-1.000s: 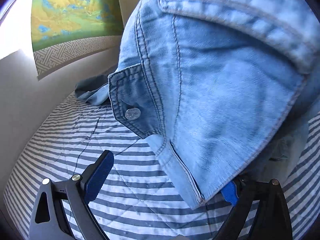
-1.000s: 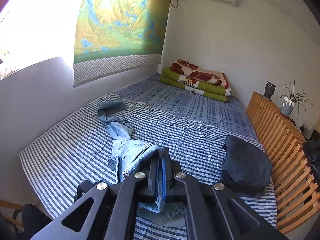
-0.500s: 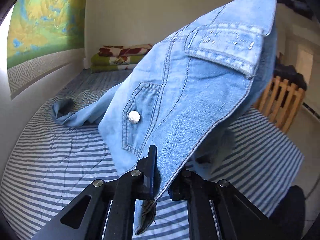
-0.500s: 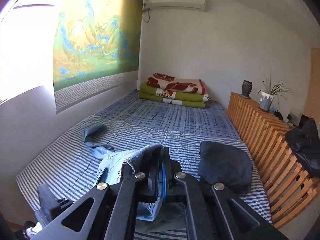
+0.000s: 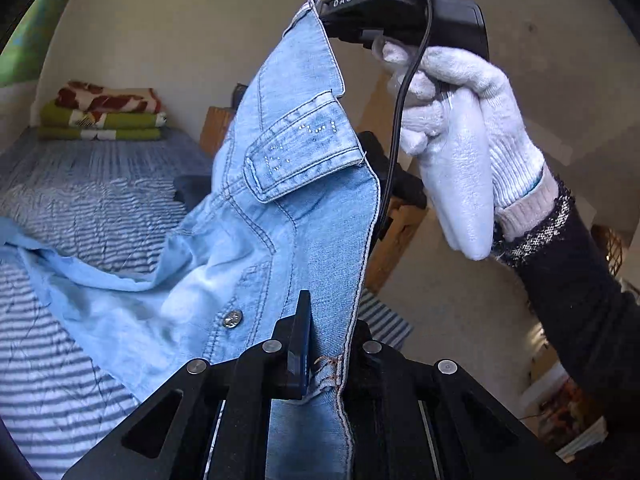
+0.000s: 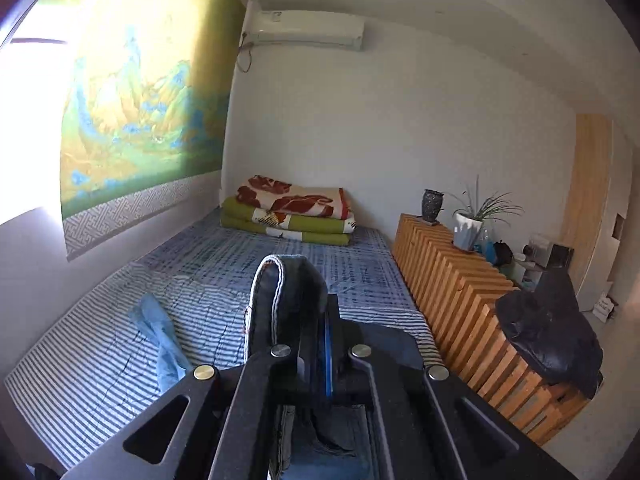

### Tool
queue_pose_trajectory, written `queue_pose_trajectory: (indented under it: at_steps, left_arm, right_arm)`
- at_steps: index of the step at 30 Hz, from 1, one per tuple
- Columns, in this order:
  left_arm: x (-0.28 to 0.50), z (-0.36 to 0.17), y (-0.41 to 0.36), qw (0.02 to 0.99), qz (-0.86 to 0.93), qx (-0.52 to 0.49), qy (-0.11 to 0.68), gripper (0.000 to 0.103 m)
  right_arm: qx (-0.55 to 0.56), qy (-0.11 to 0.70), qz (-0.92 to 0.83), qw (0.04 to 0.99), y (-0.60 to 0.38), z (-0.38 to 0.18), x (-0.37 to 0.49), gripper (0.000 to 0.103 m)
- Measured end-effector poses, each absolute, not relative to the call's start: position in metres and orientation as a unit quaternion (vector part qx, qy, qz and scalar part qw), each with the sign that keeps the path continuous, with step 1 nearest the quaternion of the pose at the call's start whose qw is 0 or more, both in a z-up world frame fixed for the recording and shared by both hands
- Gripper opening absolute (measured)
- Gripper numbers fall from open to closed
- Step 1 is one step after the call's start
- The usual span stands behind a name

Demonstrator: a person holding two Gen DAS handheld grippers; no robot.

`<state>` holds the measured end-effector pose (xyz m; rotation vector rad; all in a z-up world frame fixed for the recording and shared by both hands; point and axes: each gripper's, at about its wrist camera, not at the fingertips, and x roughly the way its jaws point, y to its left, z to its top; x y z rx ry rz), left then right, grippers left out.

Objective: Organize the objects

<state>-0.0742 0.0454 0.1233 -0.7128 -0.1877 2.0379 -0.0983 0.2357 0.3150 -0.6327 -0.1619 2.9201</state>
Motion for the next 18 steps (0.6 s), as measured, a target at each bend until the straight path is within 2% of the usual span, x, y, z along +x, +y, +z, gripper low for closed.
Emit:
queue_pose_trajectory:
  at_steps: [8, 18]
  left_arm:
    - [-0.159, 0.019, -0.159, 0.288, 0.862, -0.356, -0.217, 0.009]
    - [-0.214, -0.057, -0.414, 0.093, 0.881, -0.326, -0.331, 0.009]
  right_arm:
    - [-0.32, -0.084, 0.944, -0.014, 0.107, 0.192, -0.228, 0.002]
    - [-0.324, -0.169, 0.915, -0.17, -0.163, 0.135, -0.343, 0.002]
